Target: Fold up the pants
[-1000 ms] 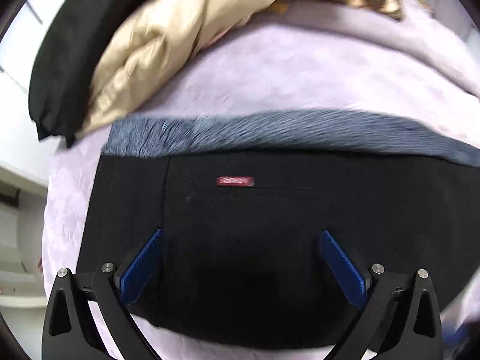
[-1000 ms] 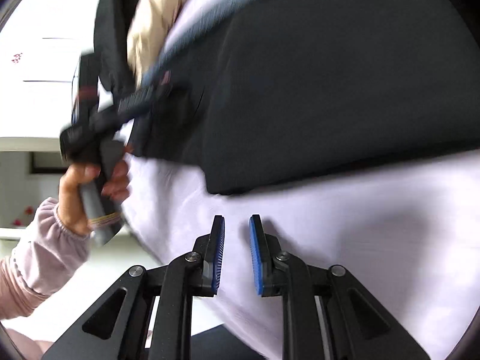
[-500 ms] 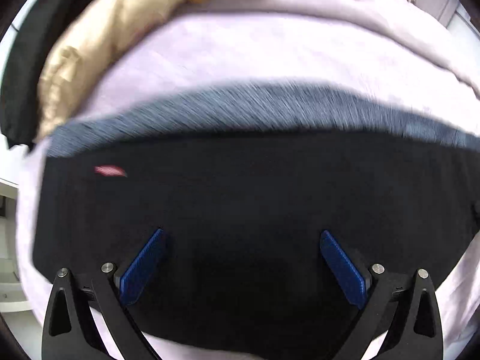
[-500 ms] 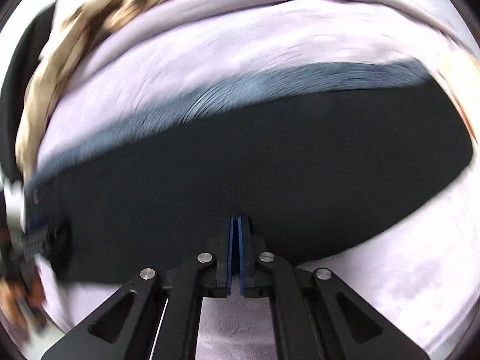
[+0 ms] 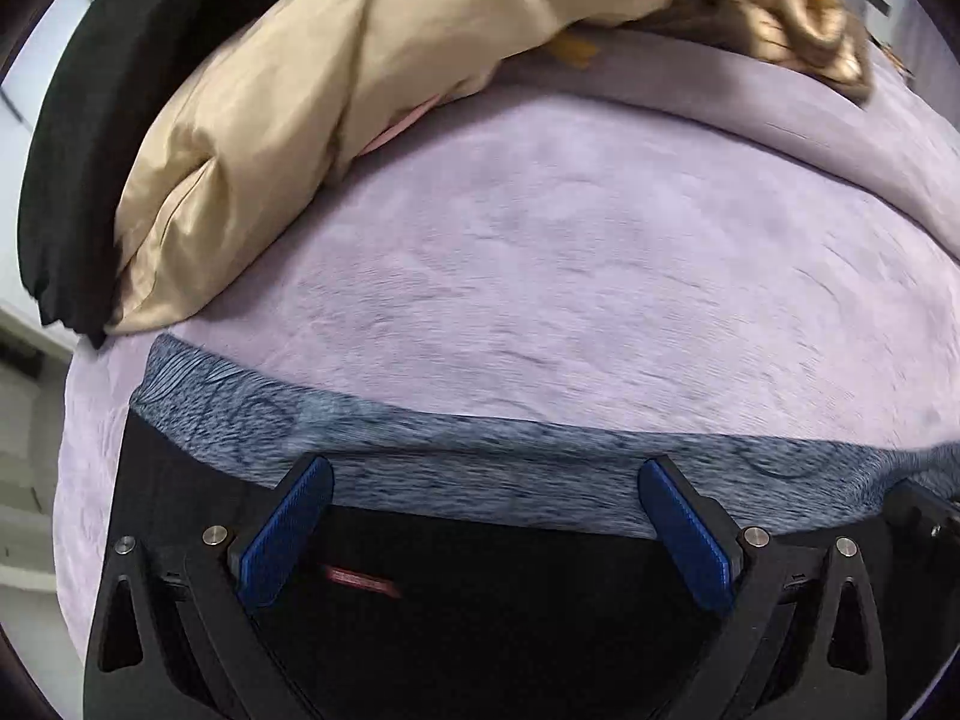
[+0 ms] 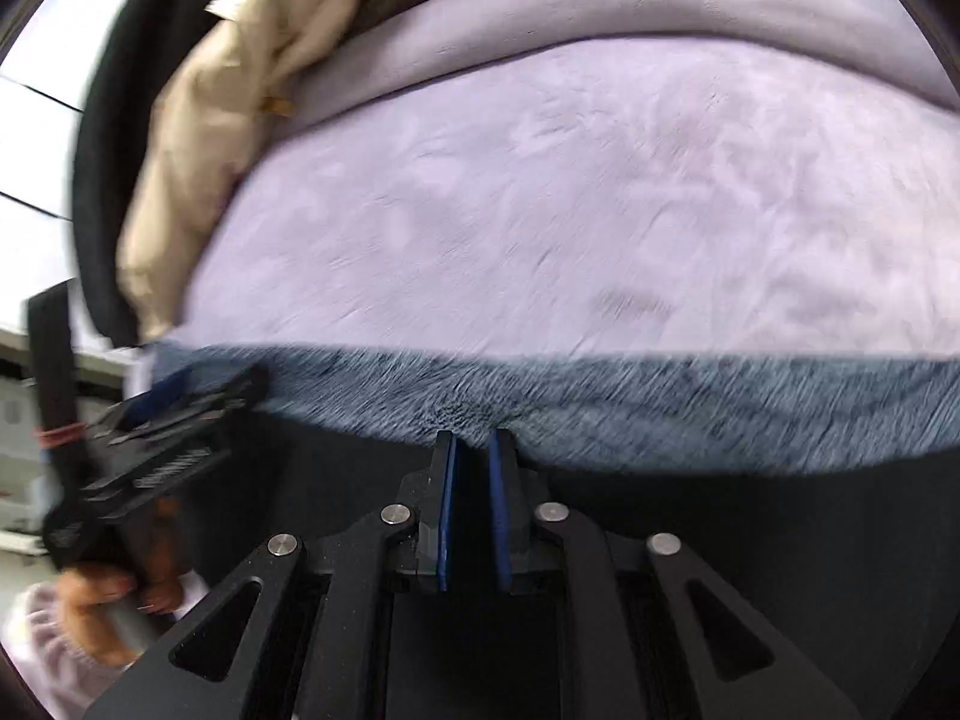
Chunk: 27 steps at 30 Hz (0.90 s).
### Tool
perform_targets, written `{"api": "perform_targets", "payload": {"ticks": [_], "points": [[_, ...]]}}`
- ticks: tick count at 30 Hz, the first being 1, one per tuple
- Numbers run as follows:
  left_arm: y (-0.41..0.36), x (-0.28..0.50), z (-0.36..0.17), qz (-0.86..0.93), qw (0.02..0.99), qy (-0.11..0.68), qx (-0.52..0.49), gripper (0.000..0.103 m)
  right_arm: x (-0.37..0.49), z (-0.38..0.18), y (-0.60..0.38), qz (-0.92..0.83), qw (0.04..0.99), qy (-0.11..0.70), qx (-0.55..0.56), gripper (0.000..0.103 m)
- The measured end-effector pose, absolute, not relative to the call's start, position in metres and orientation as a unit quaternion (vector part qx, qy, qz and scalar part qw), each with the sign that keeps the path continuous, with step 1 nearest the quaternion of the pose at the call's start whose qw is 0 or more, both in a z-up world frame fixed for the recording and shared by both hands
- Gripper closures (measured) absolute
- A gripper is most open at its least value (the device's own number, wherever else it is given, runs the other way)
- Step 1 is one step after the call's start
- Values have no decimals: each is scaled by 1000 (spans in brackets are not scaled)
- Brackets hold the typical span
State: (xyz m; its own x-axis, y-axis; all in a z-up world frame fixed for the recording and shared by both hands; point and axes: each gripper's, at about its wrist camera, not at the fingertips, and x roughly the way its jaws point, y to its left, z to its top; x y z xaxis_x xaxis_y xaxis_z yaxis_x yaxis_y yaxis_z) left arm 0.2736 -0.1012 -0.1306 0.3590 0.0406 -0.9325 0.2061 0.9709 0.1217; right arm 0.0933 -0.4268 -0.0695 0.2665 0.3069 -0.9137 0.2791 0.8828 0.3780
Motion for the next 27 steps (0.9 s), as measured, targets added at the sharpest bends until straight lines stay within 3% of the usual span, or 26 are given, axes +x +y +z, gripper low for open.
{"api": "perform_targets", "payload": {"ticks": [4, 7, 14, 18, 22, 27], "points": [[-68, 283, -118, -42, 822, 557, 108, 0, 101, -72, -447, -39, 754, 603, 255, 98], [-29, 269, -111, -25, 824, 553, 124, 0, 91, -57, -454, -48, 753, 606, 252, 90], [43, 229, -143, -4, 792, 606, 75, 0, 36, -31, -453, -42, 744, 614, 261, 80], [36, 224, -139, 7, 781, 615, 110, 0, 13, -26, -423, -51, 722, 634, 272, 77], [14, 202, -130, -33, 766, 632, 112, 0, -16, -16, -414, -82, 709, 642, 280, 60], [-31, 167, -114, -101, 756, 634, 130, 0, -54, -5, -412, -102, 692, 652, 293, 53]]}}
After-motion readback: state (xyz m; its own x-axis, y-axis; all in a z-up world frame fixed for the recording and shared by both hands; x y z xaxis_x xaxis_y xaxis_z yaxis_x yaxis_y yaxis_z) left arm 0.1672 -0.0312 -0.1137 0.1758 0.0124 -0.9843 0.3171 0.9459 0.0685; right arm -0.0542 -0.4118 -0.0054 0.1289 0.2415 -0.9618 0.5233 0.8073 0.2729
